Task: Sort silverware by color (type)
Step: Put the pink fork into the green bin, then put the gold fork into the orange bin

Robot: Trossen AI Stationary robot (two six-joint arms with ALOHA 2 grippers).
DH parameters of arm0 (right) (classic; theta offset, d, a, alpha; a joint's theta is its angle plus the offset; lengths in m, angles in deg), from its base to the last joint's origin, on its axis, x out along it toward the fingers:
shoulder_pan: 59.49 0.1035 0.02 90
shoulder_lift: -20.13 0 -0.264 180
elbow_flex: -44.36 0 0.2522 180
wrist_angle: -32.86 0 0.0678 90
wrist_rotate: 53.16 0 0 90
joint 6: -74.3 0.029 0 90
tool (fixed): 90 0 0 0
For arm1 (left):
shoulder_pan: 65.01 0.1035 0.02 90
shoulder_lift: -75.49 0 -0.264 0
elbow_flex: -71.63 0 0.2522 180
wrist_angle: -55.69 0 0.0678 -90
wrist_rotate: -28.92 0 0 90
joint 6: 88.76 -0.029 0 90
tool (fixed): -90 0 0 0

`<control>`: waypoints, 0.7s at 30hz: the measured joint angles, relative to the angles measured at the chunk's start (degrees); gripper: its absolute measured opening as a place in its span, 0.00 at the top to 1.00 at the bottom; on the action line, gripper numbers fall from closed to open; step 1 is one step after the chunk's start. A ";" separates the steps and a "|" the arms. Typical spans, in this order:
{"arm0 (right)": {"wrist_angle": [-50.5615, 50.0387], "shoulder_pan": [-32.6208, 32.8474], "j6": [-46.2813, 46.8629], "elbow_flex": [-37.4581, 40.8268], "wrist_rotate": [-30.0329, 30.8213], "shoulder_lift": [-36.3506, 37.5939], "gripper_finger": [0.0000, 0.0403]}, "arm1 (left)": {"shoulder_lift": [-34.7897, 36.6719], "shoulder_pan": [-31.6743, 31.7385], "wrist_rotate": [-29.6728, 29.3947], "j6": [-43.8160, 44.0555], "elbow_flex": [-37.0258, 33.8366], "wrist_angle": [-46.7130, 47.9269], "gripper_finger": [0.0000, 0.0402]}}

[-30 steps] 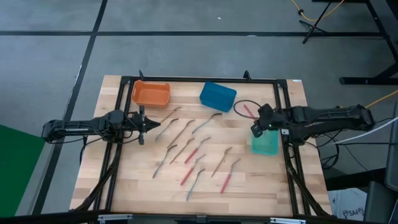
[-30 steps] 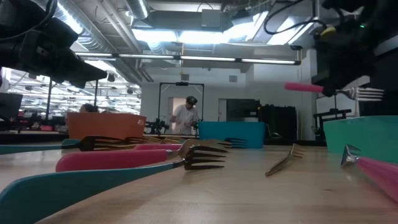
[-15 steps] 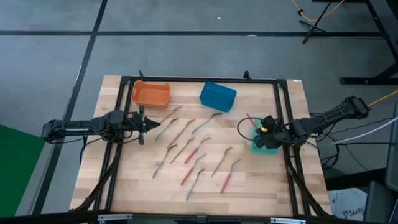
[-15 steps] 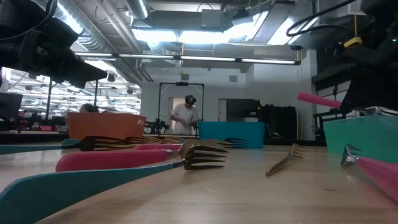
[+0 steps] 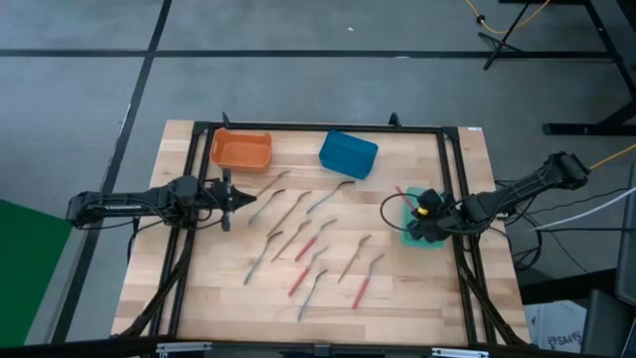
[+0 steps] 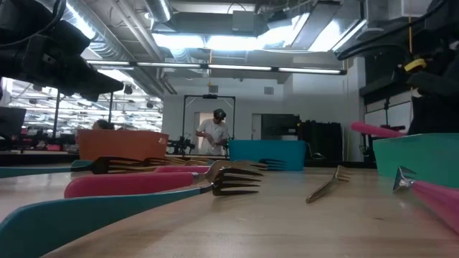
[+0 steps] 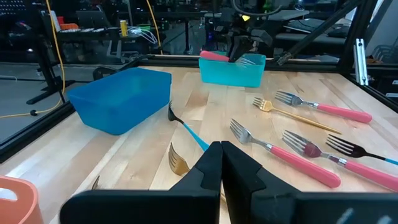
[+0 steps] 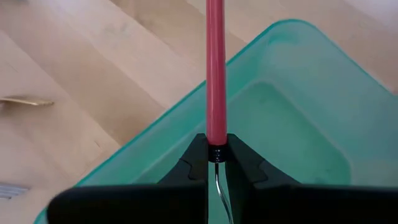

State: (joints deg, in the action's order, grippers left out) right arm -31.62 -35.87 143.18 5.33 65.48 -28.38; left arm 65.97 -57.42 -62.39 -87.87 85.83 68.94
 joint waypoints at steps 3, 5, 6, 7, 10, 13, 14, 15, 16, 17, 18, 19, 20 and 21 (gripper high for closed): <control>-0.02 0.00 -0.06 0.00 -0.19 0.00 0.96 | 0.00 -0.01 -2.74 0.00 -0.02 -0.50 1.00; -0.04 0.00 -0.08 0.00 -0.19 0.00 0.96 | 0.00 -0.02 -4.29 0.03 -0.04 -0.79 1.00; -0.08 0.00 -0.08 0.00 -0.19 0.00 0.95 | 0.00 0.00 -4.71 0.03 -0.04 -0.88 1.00; -0.14 0.00 -0.08 0.00 -0.19 0.00 0.94 | -0.01 -0.01 -4.99 0.00 -0.04 -0.96 1.00; -0.17 0.00 -0.08 0.00 -0.19 0.00 0.89 | 0.00 -0.02 -5.26 0.04 -0.04 -1.09 1.00; -0.21 0.00 -0.10 0.00 -0.19 0.00 0.82 | 0.00 -0.02 -5.33 0.06 -0.04 -1.63 1.00; -0.23 0.00 -0.10 0.00 -0.19 0.00 0.80 | 0.00 -0.01 -5.37 0.06 -0.04 -1.68 1.00; -0.22 0.00 -0.10 0.00 -0.19 0.00 0.79 | -0.01 -0.02 -5.39 0.08 -0.04 -1.68 1.00; -0.22 0.00 -0.10 0.00 -0.19 0.00 0.77 | 0.00 -0.01 -5.42 0.13 -0.04 -1.69 1.00; -0.22 0.00 -0.10 0.00 -0.19 0.00 0.76 | 0.00 -0.02 -5.52 0.39 -0.04 -1.80 1.00; -0.22 0.00 -0.11 0.00 -0.21 0.00 0.75 | 0.00 -0.02 -5.69 0.64 -0.04 -1.93 1.00; -0.22 0.00 -0.10 0.00 -0.31 0.00 0.74 | 0.00 -0.02 -5.86 1.24 -0.04 -2.13 1.00; -0.22 0.00 -0.11 0.00 -0.49 0.00 0.73 | -0.02 -0.02 -6.11 1.96 -0.04 -2.42 1.00; -0.22 0.00 -0.12 0.00 -0.87 0.00 0.73 | 0.00 -0.01 -6.42 2.52 -0.04 -2.81 1.00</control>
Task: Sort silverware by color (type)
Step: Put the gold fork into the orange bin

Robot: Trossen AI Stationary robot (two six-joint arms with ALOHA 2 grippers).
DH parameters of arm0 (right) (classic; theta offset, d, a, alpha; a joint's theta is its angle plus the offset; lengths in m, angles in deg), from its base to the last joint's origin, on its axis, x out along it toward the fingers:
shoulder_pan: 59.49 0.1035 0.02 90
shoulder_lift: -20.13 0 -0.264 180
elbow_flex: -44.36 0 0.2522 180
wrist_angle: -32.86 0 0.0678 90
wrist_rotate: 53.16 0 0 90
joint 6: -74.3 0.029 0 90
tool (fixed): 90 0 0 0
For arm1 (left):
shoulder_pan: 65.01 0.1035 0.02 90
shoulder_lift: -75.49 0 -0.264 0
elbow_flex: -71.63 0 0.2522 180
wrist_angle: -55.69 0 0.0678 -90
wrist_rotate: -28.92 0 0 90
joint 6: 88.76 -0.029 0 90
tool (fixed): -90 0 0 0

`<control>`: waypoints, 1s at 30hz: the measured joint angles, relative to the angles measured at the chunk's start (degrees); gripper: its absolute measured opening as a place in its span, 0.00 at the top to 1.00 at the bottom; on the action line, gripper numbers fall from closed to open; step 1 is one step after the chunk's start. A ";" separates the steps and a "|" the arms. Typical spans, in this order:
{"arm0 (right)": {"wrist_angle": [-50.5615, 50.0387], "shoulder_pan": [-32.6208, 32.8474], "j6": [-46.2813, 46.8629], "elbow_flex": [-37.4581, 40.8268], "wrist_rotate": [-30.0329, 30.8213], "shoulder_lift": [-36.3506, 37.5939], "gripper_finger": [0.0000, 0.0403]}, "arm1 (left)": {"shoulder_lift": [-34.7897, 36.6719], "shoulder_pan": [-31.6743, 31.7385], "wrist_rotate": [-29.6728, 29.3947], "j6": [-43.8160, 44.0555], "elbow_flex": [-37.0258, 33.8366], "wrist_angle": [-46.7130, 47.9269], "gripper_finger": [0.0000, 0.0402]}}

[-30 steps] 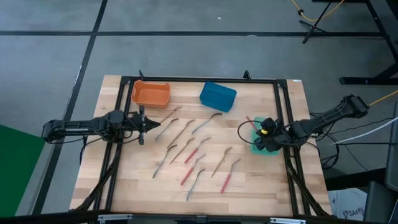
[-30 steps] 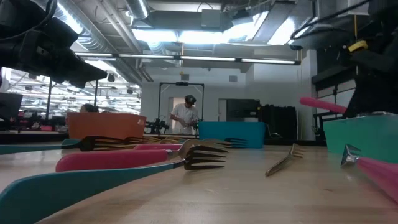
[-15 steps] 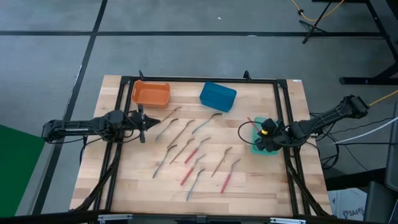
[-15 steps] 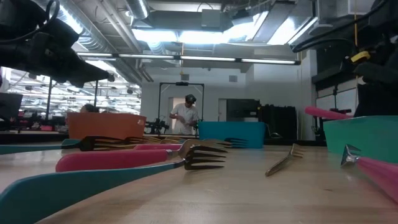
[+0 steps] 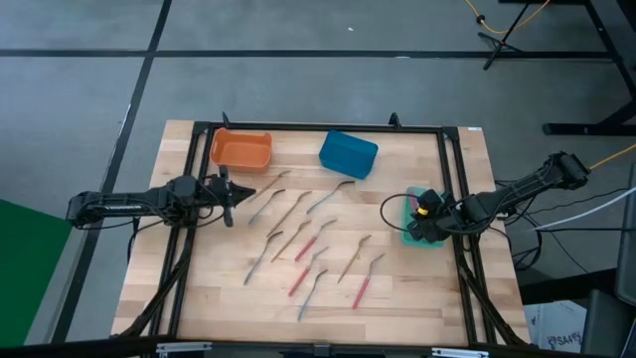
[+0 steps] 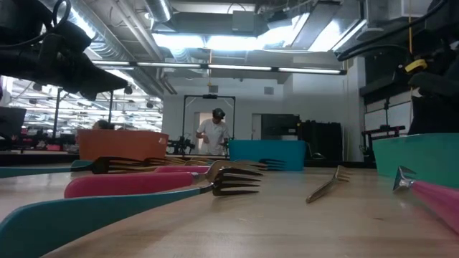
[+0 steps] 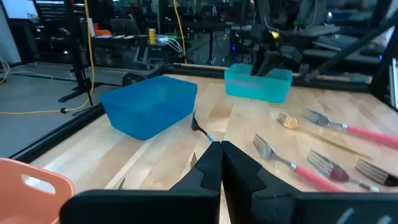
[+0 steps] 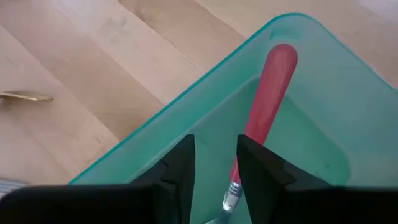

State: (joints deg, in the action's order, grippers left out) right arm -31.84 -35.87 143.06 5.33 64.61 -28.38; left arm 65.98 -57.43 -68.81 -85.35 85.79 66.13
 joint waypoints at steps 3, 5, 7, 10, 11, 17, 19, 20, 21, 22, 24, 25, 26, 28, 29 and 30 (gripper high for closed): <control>0.00 0.00 0.00 0.00 -0.86 0.00 0.72 | -0.01 0.01 -0.59 2.04 0.00 -2.22 0.99; 0.00 0.00 -0.02 0.00 -1.90 0.00 0.72 | -0.01 0.00 -0.60 2.50 0.00 -4.69 0.96; 0.00 0.00 -0.02 0.00 -2.63 0.00 0.72 | -0.01 0.00 -0.59 2.50 0.00 -7.87 0.92; 0.04 0.00 -0.02 0.00 -2.97 0.00 0.72 | -0.02 -0.01 -0.59 2.50 0.00 -13.01 0.85; 0.03 0.00 -0.02 0.00 -2.98 0.00 0.72 | -0.02 0.01 -0.59 2.50 0.02 -14.55 0.83; 0.02 0.00 -0.02 0.00 -2.98 0.00 0.72 | -3.38 -0.47 -0.48 2.50 2.82 -16.94 0.73; 0.02 0.00 -0.02 0.00 -2.98 0.00 0.72 | -6.21 -0.73 -0.56 2.52 4.82 -16.87 0.73; 0.02 0.00 -0.02 0.00 -2.98 0.00 0.72 | -8.00 -0.87 -0.80 2.52 6.08 -16.86 0.73; 0.02 0.00 -0.02 0.00 -2.98 0.00 0.72 | -9.95 -0.91 -1.17 2.59 7.45 -16.86 0.73; 0.02 0.00 -0.02 0.00 -2.98 0.00 0.72 | -12.06 -0.93 -1.59 2.79 8.92 -16.81 0.73; 0.02 0.00 -0.02 0.00 -2.98 0.00 0.72 | -16.62 -0.91 -2.53 3.90 12.27 -15.70 0.73; 0.02 0.00 -0.02 -0.01 -2.98 0.00 0.72 | -18.91 -0.91 -2.84 4.12 14.05 -14.61 0.73; 0.02 0.00 -0.02 -0.02 -2.98 0.00 0.72 | -21.33 -0.91 -3.34 4.29 16.04 -13.17 0.73; 0.02 0.00 -0.02 -0.02 -3.00 0.00 0.72 | -26.17 -0.91 -4.60 6.25 20.07 -10.12 0.73; 0.02 0.00 -0.02 -0.02 -3.12 0.00 0.72 | -28.61 -0.91 -5.07 7.50 22.13 -8.16 0.73; 0.02 0.00 -0.02 -0.02 -3.36 0.00 0.72 | -31.15 -0.88 -5.19 8.83 24.31 -6.03 0.73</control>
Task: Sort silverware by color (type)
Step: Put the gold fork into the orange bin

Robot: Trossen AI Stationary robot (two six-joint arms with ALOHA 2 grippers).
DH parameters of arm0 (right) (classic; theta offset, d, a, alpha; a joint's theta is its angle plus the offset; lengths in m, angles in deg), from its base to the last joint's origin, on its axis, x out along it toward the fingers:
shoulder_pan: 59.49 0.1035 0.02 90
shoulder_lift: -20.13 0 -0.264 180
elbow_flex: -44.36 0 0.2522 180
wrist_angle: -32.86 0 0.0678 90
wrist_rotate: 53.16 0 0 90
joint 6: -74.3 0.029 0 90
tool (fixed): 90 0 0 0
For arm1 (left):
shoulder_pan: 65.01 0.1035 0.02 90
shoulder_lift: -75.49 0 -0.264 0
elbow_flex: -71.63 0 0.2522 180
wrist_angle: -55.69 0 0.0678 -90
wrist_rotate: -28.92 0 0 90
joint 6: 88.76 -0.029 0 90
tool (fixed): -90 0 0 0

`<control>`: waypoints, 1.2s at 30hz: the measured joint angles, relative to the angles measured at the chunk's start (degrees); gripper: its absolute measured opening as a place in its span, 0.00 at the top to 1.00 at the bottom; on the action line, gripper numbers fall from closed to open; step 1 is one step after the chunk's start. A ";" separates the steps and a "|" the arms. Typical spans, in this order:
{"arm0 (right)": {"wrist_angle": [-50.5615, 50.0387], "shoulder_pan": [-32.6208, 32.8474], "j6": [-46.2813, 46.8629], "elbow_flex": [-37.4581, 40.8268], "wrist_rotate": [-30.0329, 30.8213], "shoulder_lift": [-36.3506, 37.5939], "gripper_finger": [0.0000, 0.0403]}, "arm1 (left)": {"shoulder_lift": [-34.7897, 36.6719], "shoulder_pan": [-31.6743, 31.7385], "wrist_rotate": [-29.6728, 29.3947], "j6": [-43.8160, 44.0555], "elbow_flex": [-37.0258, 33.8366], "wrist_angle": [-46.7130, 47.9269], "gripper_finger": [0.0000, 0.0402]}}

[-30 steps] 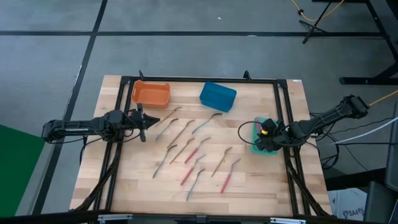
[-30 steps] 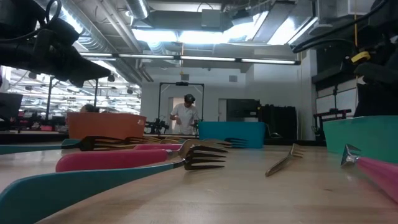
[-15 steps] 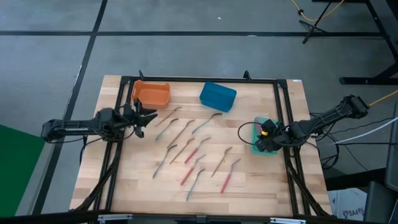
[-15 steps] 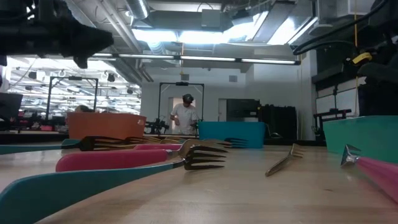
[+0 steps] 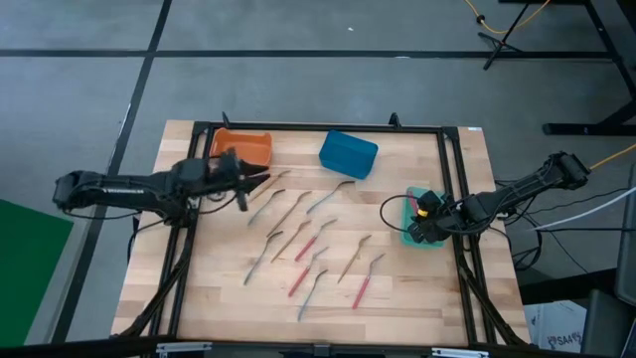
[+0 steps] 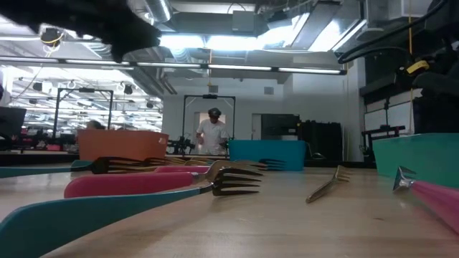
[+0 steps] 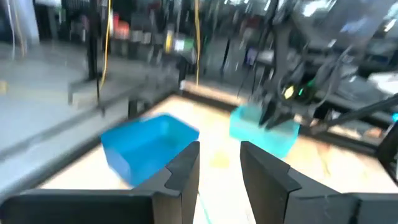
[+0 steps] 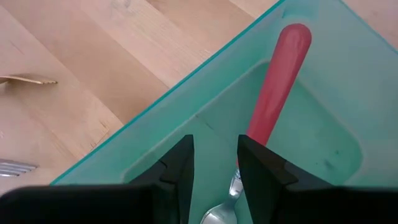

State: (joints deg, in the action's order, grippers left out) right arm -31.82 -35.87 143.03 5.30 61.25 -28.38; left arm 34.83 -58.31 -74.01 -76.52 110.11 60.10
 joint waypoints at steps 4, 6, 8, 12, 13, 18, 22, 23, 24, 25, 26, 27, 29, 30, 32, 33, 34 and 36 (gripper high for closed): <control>0.00 0.00 -0.04 -0.02 -0.05 0.00 0.72 | -9.37 0.04 0.08 4.26 8.63 8.03 0.73; 0.00 0.00 -0.07 -0.02 -0.05 0.00 0.72 | -13.67 0.04 0.06 6.34 12.39 12.37 0.73; 0.02 0.00 -0.13 -0.02 -0.05 0.00 0.72 | -17.82 0.04 0.10 8.49 15.95 16.67 0.73; 0.11 0.00 -0.22 -0.02 -0.05 0.00 0.72 | -25.14 0.04 0.14 12.57 21.65 23.57 0.73; 0.11 0.00 -0.24 -0.02 -0.05 0.00 0.72 | -26.84 0.04 0.15 13.16 22.69 24.82 0.73; 0.23 0.00 -0.24 -0.02 -0.05 0.00 0.72 | -34.01 0.44 2.44 14.71 25.62 27.33 0.73; 0.22 0.00 -0.25 -0.12 -1.14 0.00 0.72 | -38.67 1.25 6.04 15.44 25.74 27.48 0.73; -0.01 -0.01 -0.30 -0.42 -1.98 0.00 0.72 | -39.84 1.37 6.38 16.30 25.74 27.43 0.73; -0.17 0.00 -0.31 -0.96 -2.76 0.00 0.72 | -40.92 1.53 6.54 17.23 25.74 27.45 0.73; -0.13 0.00 -0.36 -1.64 -3.36 0.00 0.72 | -41.99 1.63 6.59 17.69 25.74 27.49 0.73; -0.13 0.00 -0.74 -2.29 -3.57 0.00 0.72 | -42.98 1.70 6.62 17.73 25.74 27.44 0.73; -0.20 0.00 -1.71 -3.07 -3.64 0.00 0.72 | -43.98 1.70 6.62 17.72 25.74 27.42 0.73; -0.14 0.00 -3.70 -4.75 -3.52 0.00 0.72 | -45.92 1.70 6.64 17.72 25.74 27.42 0.73; -0.14 0.00 -4.78 -5.58 -3.39 0.00 0.72 | -46.81 1.70 6.65 17.73 25.74 27.41 0.73; -0.19 0.00 -6.65 -7.16 -2.61 0.00 0.72 | -48.52 1.67 6.68 17.75 25.74 27.38 0.73; -0.20 0.00 -7.66 -8.00 -2.04 0.00 0.72 | -49.32 1.70 6.66 17.75 25.74 27.36 0.73; -0.12 0.00 -8.42 -8.88 -1.30 0.01 0.72 | -50.06 1.70 6.66 17.75 25.74 27.36 0.73; 0.07 0.00 -10.01 -10.32 0.04 0.00 0.72 | -51.37 1.70 6.66 17.77 25.74 27.29 0.73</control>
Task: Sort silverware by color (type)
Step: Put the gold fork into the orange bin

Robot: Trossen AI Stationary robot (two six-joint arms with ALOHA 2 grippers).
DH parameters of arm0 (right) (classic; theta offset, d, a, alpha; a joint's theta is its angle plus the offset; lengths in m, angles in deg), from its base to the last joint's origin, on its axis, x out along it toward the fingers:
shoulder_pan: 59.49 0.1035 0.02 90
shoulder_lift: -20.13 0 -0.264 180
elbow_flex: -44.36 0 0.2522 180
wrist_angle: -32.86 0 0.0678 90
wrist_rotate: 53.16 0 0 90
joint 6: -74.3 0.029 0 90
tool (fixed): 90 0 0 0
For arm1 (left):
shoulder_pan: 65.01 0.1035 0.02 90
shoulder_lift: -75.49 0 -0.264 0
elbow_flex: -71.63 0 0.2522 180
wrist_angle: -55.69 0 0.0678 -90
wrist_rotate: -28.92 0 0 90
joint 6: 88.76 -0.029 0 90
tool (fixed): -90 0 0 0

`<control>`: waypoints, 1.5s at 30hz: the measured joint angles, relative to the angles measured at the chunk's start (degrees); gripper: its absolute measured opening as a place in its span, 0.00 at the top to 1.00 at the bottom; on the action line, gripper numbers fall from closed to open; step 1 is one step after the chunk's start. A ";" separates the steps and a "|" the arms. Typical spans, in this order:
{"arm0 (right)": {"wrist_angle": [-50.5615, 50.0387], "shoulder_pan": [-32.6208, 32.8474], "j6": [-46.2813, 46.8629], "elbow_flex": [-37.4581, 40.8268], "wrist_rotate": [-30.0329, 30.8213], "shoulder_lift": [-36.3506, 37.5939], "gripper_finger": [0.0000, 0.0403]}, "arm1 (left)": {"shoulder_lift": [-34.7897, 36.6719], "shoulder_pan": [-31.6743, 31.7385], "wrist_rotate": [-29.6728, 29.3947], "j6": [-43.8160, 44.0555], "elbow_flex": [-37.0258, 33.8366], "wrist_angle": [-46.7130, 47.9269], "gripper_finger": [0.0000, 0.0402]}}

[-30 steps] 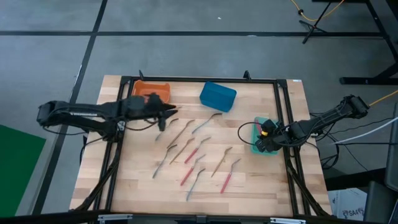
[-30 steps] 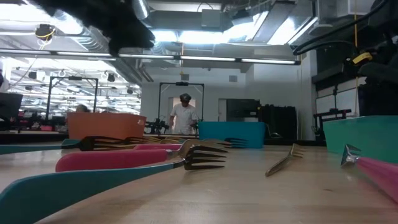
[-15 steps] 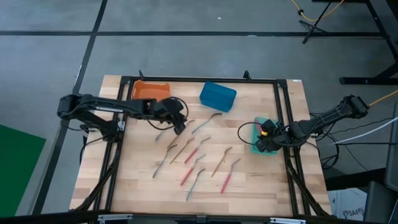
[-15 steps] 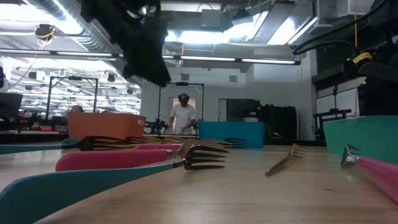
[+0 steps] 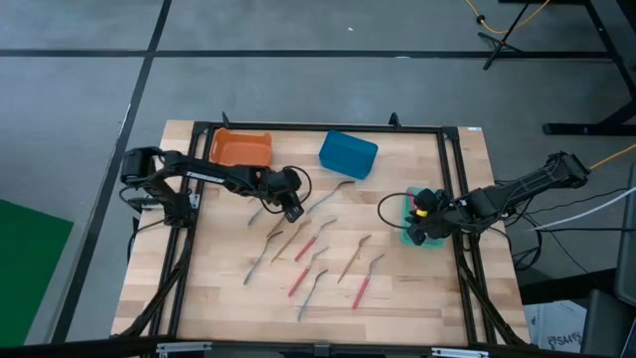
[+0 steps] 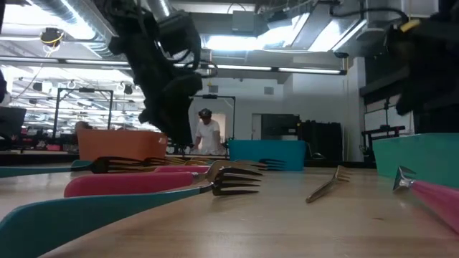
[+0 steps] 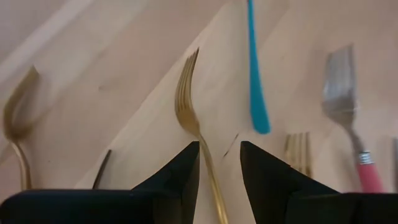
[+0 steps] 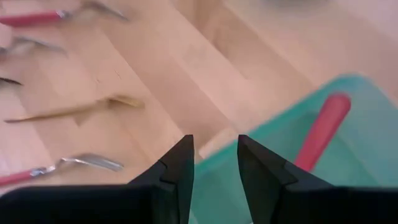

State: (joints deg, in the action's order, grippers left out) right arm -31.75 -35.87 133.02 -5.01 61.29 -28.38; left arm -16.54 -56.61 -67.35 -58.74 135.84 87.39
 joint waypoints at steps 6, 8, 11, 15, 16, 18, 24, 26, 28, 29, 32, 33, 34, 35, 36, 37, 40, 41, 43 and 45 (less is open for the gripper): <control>1.49 -0.01 -5.16 -3.66 3.54 0.02 0.72 | -2.63 0.00 -0.04 0.06 0.00 -0.21 0.73; 3.54 0.00 -7.28 -4.23 4.53 0.02 0.72 | -3.31 -0.02 -0.18 0.07 0.01 -1.12 0.73; 7.86 0.00 -11.71 -4.26 5.92 0.02 0.72 | -3.67 -0.15 -0.22 0.95 0.02 -1.44 0.73; 13.97 -0.01 -17.37 -4.26 6.14 0.02 0.72 | -4.30 -0.29 -0.23 1.36 0.07 -1.57 0.73; 15.41 0.00 -18.63 -4.26 6.18 0.00 0.72 | -4.56 -0.33 -0.23 1.36 0.10 -2.15 0.73; 18.20 0.00 -20.94 -4.26 6.17 0.00 0.72 | -4.83 -0.33 -0.22 1.38 0.06 -1.76 0.73; 24.38 0.00 -27.13 -4.26 6.05 0.02 0.72 | -6.11 -0.68 -0.24 1.39 0.01 -2.33 0.73; 25.25 0.00 -28.47 -4.26 6.05 0.00 0.72 | -6.26 -0.72 -0.24 1.38 0.04 -1.63 0.73; 25.83 0.00 -29.20 -4.26 6.08 0.00 0.72 | -6.30 -0.74 -0.24 1.38 0.00 -1.77 0.73; 25.72 0.00 -29.24 -4.26 6.10 0.00 0.72 | -6.38 -0.73 -0.24 1.38 0.02 -1.87 0.73; 25.75 0.00 -29.24 -4.26 6.12 0.00 0.72 | -6.44 -0.72 -0.28 1.38 0.00 -1.69 0.73; 25.79 0.00 -29.24 -4.26 6.12 0.00 0.72 | -6.55 -0.72 -0.26 1.38 0.00 -1.71 0.73; 25.77 0.00 -29.24 -4.26 6.12 0.00 0.72 | -6.64 -0.72 -0.26 1.38 0.00 -1.73 0.73; 25.79 -0.01 -29.24 -4.26 6.16 0.00 0.72 | -6.73 -0.72 -0.26 1.40 0.00 -1.67 0.73; 25.79 -0.01 -29.24 -4.26 6.18 0.00 0.72 | -6.77 -0.72 -0.26 1.40 0.00 -1.62 0.73; 25.81 -0.01 -29.24 -4.26 6.21 0.00 0.72 | -6.77 -0.72 -0.26 1.40 0.00 -1.69 0.73; 25.81 0.00 -29.24 -4.25 6.23 0.00 0.72 | -6.74 -0.72 -0.27 1.40 0.00 -1.66 0.73; 25.81 0.00 -29.24 -4.24 6.23 0.00 0.72 | -6.74 -0.72 -0.26 1.40 0.00 -1.67 0.73; 25.83 0.00 -29.24 -4.24 6.23 0.00 0.72 | -6.74 -0.72 -0.26 1.38 0.00 -1.71 0.73; 25.83 0.00 -29.24 -4.24 6.23 0.00 0.72 | -6.74 -0.72 -0.26 1.38 0.00 -1.68 0.73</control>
State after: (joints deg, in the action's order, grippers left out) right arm -5.92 -35.87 103.78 -9.25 67.52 -28.38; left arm -23.29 -57.33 -67.61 -57.36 135.84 85.71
